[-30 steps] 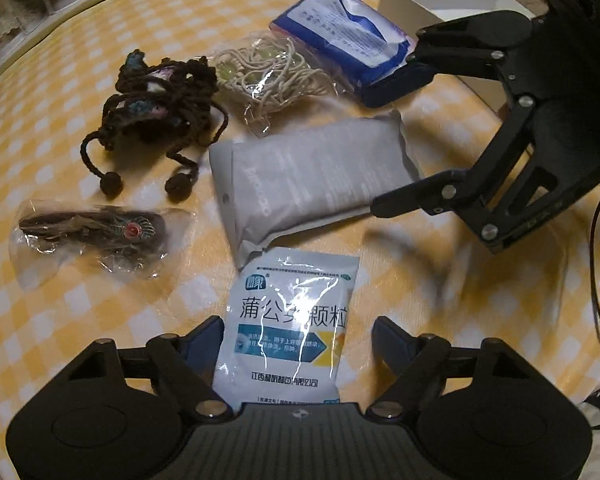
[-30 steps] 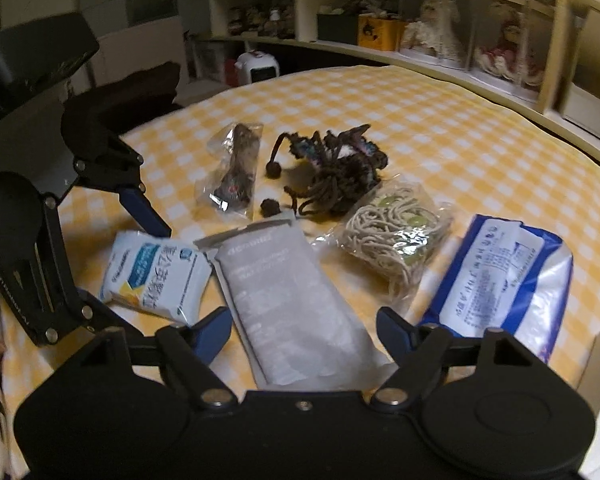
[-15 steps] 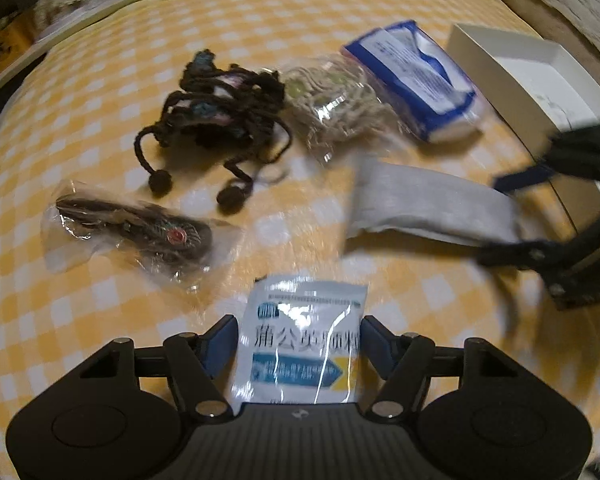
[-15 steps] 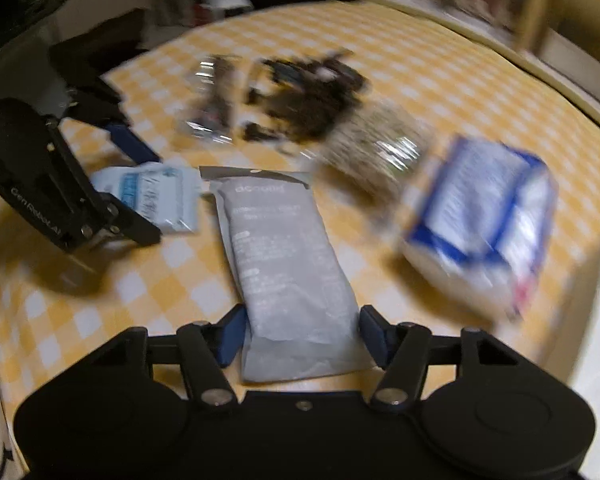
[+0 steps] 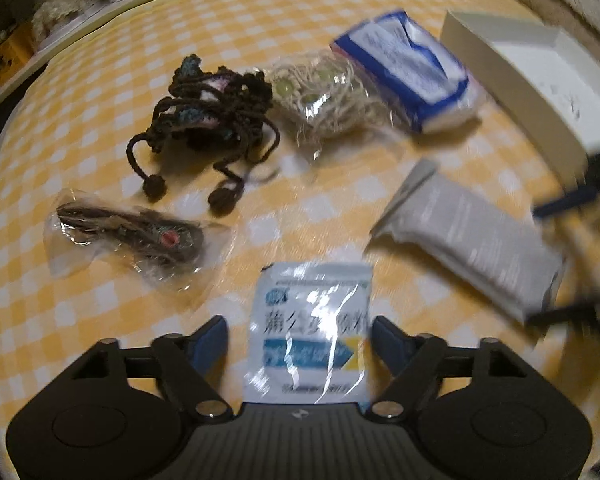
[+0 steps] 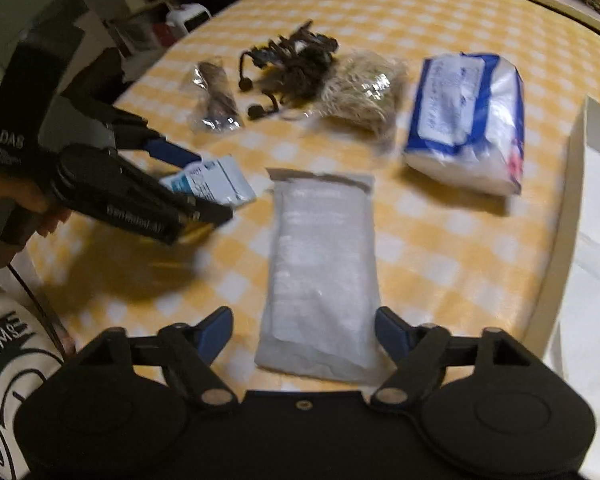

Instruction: Organize soft objects

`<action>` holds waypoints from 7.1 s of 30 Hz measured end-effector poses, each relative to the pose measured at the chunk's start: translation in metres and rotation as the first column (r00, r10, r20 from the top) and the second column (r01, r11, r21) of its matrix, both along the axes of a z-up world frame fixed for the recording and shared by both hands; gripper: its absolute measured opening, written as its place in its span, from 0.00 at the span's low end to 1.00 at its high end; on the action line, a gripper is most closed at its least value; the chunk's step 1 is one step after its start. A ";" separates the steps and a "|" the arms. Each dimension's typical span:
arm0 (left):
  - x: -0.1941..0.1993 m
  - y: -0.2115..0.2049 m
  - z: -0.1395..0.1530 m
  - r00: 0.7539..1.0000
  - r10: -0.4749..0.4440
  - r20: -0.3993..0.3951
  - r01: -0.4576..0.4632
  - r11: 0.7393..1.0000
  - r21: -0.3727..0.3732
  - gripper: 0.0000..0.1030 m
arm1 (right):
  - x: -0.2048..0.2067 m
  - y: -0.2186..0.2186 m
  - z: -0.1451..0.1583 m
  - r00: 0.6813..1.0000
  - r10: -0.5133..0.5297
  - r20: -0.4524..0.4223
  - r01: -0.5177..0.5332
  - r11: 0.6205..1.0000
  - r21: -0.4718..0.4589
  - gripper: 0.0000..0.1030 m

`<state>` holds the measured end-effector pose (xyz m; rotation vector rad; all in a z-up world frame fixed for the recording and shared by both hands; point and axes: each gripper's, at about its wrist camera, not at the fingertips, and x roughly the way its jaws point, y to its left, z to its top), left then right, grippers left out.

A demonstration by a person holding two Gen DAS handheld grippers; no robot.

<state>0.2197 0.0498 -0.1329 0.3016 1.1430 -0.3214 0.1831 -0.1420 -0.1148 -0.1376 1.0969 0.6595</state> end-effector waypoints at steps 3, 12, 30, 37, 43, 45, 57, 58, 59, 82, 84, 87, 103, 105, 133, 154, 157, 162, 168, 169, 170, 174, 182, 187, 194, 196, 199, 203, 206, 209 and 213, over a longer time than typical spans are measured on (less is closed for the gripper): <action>-0.005 0.001 -0.003 0.999 -0.047 -0.006 0.047 0.998 0.039 0.82 | 0.008 0.009 -0.005 0.998 0.009 0.056 -0.007 0.999 -0.035 0.80; -0.003 0.009 -0.002 1.000 -0.020 -0.014 0.019 0.999 -0.038 0.61 | 0.022 0.021 -0.020 0.998 0.032 0.061 -0.027 0.996 -0.086 0.68; -0.008 0.012 0.012 0.991 0.123 0.052 -0.118 0.989 -0.086 0.48 | 0.010 0.002 0.002 0.983 -0.098 0.154 0.107 0.993 -0.054 0.61; -0.006 0.010 0.011 0.991 0.124 0.060 -0.117 0.988 -0.098 0.48 | 0.009 0.011 -0.008 0.981 -0.120 0.154 0.136 0.986 -0.095 0.80; -0.005 0.016 0.017 0.982 0.172 0.072 -0.158 0.974 -0.160 0.48 | 0.017 0.015 -0.022 0.971 -0.211 0.114 0.223 0.970 -0.102 0.59; -0.005 0.017 0.018 0.979 0.190 0.076 -0.174 0.969 -0.175 0.48 | 0.016 0.015 -0.019 0.970 -0.207 0.129 0.220 0.971 -0.094 0.53; -0.015 0.021 0.037 0.953 0.268 0.143 -0.231 0.945 -0.233 0.48 | 0.002 0.003 0.017 0.957 -0.200 0.209 0.197 0.980 0.033 0.39; -0.016 0.021 0.038 0.951 0.271 0.146 -0.232 0.944 -0.236 0.48 | 0.001 0.002 0.020 0.956 -0.201 0.213 0.196 0.980 0.044 0.35; -0.018 0.021 0.039 0.950 0.273 0.150 -0.233 0.943 -0.237 0.48 | -0.001 0.000 0.023 0.955 -0.202 0.216 0.195 0.979 0.052 0.26; -0.019 0.019 0.043 0.951 0.261 0.165 -0.214 0.942 -0.257 0.48 | 0.021 0.014 -0.026 0.952 -0.237 0.196 0.270 0.949 -0.163 0.79; -0.018 0.019 0.042 0.952 0.261 0.161 -0.214 0.942 -0.260 0.48 | 0.024 0.010 -0.027 0.951 -0.261 0.163 0.283 0.951 -0.126 0.69; -0.018 0.019 0.042 0.952 0.262 0.159 -0.216 0.941 -0.259 0.48 | 0.020 0.010 -0.025 0.956 -0.237 0.175 0.261 0.958 -0.124 0.53; -0.038 0.017 0.076 0.904 0.322 0.281 -0.224 0.917 -0.329 0.48 | -0.011 0.000 0.038 0.919 -0.202 0.339 0.214 0.977 0.004 0.46; -0.041 0.014 0.082 0.897 0.329 0.296 -0.218 0.911 -0.349 0.48 | -0.012 -0.008 0.050 0.905 -0.224 0.362 0.228 0.973 0.033 0.46; -0.044 -0.152 0.117 0.915 0.247 0.319 -0.060 0.865 -0.498 0.50 | -0.049 -0.188 0.116 0.783 -0.441 0.438 0.449 0.889 0.091 0.47; -0.010 -0.235 0.050 0.955 0.283 0.087 -0.190 0.811 -0.553 0.70 | -0.032 -0.254 0.065 0.780 -0.542 0.311 0.544 0.834 0.090 0.48; -0.007 -0.234 0.045 0.958 0.275 0.081 -0.189 0.820 -0.540 0.70 | -0.022 -0.256 0.054 0.782 -0.550 0.293 0.550 0.831 0.091 0.48; -0.007 -0.234 0.041 0.967 0.241 0.088 -0.164 0.844 -0.510 0.73 | -0.010 -0.256 0.033 0.786 -0.557 0.269 0.565 0.823 0.053 0.59; -0.010 -0.239 0.040 0.978 0.185 0.094 -0.120 0.873 -0.473 0.77 | -0.014 -0.265 0.018 0.772 -0.587 0.245 0.607 0.795 -0.007 0.87; -0.011 -0.240 0.040 0.980 0.177 0.093 -0.114 0.876 -0.469 0.78 | -0.016 -0.266 0.018 0.772 -0.588 0.240 0.608 0.794 -0.009 0.87; -0.012 -0.240 0.040 0.981 0.170 0.095 -0.108 0.879 -0.465 0.79 | -0.019 -0.268 0.018 0.772 -0.590 0.237 0.609 0.793 -0.010 0.87; -0.016 -0.242 0.042 0.983 0.145 0.112 -0.083 0.895 -0.438 0.85 | -0.028 -0.273 0.021 0.769 -0.595 0.234 0.613 0.790 -0.008 0.87; -0.025 -0.238 0.055 0.979 0.145 0.141 -0.075 0.907 -0.414 0.90 | -0.044 -0.278 0.040 0.758 -0.599 0.258 0.615 0.788 0.024 0.87; -0.033 -0.234 0.065 0.974 0.150 0.172 -0.069 0.913 -0.402 0.94 | -0.055 -0.279 0.053 0.748 -0.601 0.283 0.614 0.788 0.049 0.87; -0.046 -0.229 0.077 0.967 0.147 0.208 -0.055 0.918 -0.392 0.98 | -0.073 -0.278 0.071 0.739 -0.593 0.320 0.602 0.794 0.080 0.87; -0.050 -0.226 0.080 0.965 0.148 0.215 -0.053 0.918 -0.394 1.00 | -0.079 -0.277 0.075 0.736 -0.591 0.330 0.600 0.795 0.085 0.87; -0.055 -0.224 0.084 0.965 0.140 0.222 -0.046 0.921 -0.386 1.00 | -0.087 -0.276 0.081 0.734 -0.585 0.344 0.594 0.799 0.092 0.87; -0.062 -0.222 0.087 0.962 0.139 0.235 -0.041 0.925 -0.378 1.00 | -0.095 -0.275 0.088 0.727 -0.585 0.360 0.595 0.798 0.097 0.92; -0.068 -0.221 0.091 0.958 0.140 0.251 -0.034 0.923 -0.383 1.00 | -0.100 -0.273 0.091 0.723 -0.585 0.369 0.595 0.798 0.100 0.95; -0.074 -0.220 0.095 0.953 0.140 0.268 -0.025 0.921 -0.390 1.00 | -0.104 -0.272 0.095 0.717 -0.586 0.378 0.597 0.796 0.102 1.00; -0.079 -0.220 0.101 0.950 0.136 0.281 -0.015 0.919 -0.393 1.00 | -0.107 -0.270 0.098 0.709 -0.595 0.380 0.603 0.790 0.110 1.00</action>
